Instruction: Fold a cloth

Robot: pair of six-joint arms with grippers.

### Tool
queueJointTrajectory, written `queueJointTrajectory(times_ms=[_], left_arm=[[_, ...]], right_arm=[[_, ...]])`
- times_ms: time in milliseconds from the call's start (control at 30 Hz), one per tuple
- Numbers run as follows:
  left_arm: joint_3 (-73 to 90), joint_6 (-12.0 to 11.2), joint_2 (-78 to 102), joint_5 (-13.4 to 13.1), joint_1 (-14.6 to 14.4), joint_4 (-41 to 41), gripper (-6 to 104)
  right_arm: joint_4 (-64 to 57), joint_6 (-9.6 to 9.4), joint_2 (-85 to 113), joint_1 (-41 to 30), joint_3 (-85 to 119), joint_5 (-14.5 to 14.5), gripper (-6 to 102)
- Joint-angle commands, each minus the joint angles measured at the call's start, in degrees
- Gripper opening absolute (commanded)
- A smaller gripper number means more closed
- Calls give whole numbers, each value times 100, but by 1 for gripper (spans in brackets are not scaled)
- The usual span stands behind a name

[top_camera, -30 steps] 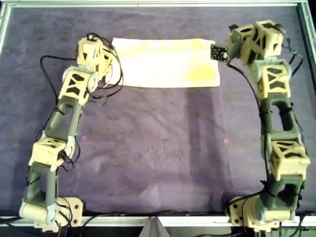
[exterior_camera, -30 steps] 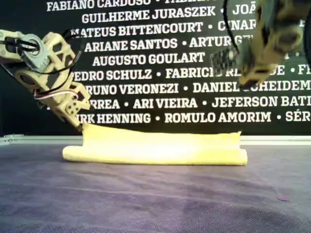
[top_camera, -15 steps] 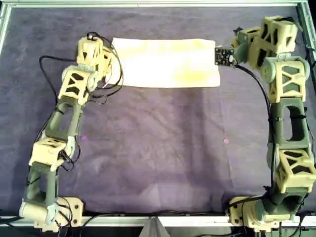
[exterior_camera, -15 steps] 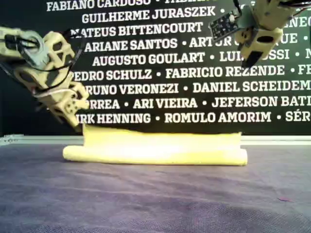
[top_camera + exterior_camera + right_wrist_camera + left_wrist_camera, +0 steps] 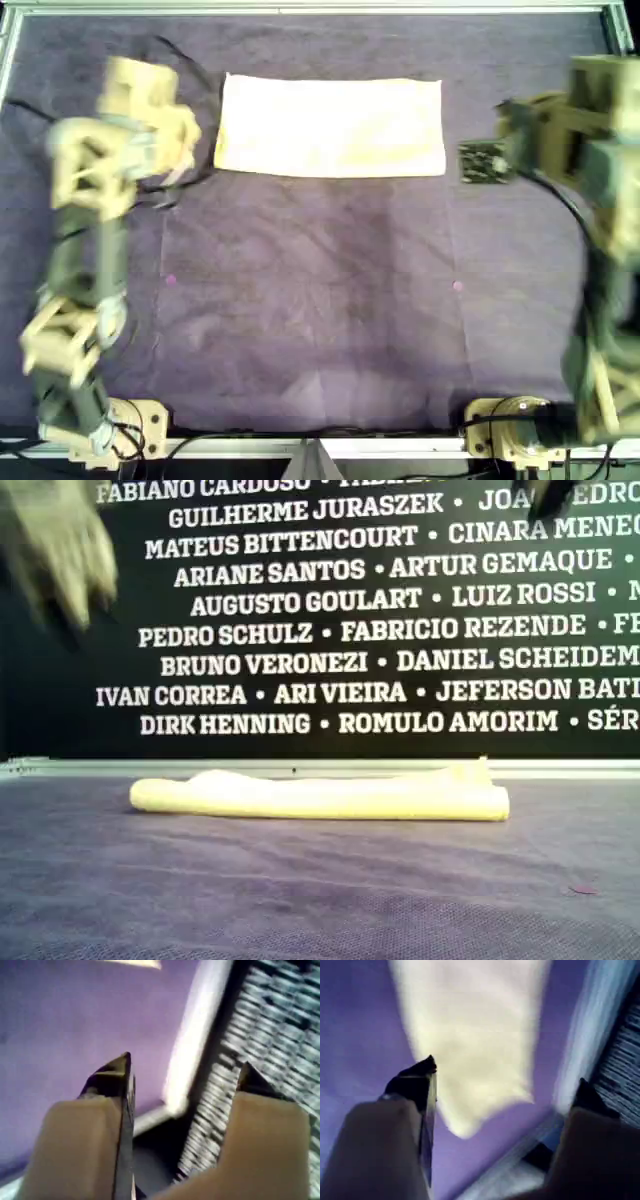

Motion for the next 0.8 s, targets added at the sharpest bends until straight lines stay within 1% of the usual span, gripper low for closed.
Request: queueJointTrajectory(times_ms=[0, 67, 100, 133, 167, 233, 300, 367, 433, 533, 600, 667, 767], left_arm=[[-79, -44, 1608, -26, 53, 149, 96], [431, -62, 2162, -26, 53, 149, 96], [826, -141, 2479, -26, 53, 158, 96], [1301, -255, 2830, -26, 53, 158, 96], [1854, -404, 3199, -26, 53, 149, 96], [3138, -677, 3938, -26, 53, 132, 96], [4447, -729, 4535, -18, 53, 114, 96], [5563, -721, 4966, -18, 18, -26, 96], [6495, -703, 5291, -18, 53, -633, 96], [7840, -703, 6029, -18, 62, -2039, 96], [8771, -703, 6688, -18, 53, -2936, 96], [9694, -703, 7251, -18, 53, -3762, 96], [10986, -703, 7778, -18, 53, -4649, 96]], right_arm=[[35, 9, 1459, -9, 237, -35, 82], [35, 18, 2074, 0, 870, -35, 82], [35, 18, 2408, 9, 1266, -35, 82], [35, 9, 2733, 26, 1688, -35, 82], [35, -53, 3111, 35, 2127, -35, 82], [26, -70, 3771, 18, 3006, -18, 83], [18, -70, 4307, 9, 3823, -26, 83], [-35, -70, 4685, 9, 4570, -35, 83], [-325, -88, 5098, 62, 5317, -35, 83], [-1090, -88, 6117, 70, 6293, -35, 83], [-1688, -88, 6812, 62, 7066, 44, 83], [-2276, -88, 7339, -9, 7963, 62, 83], [-3076, -88, 7893, -18, 9325, 62, 82]])
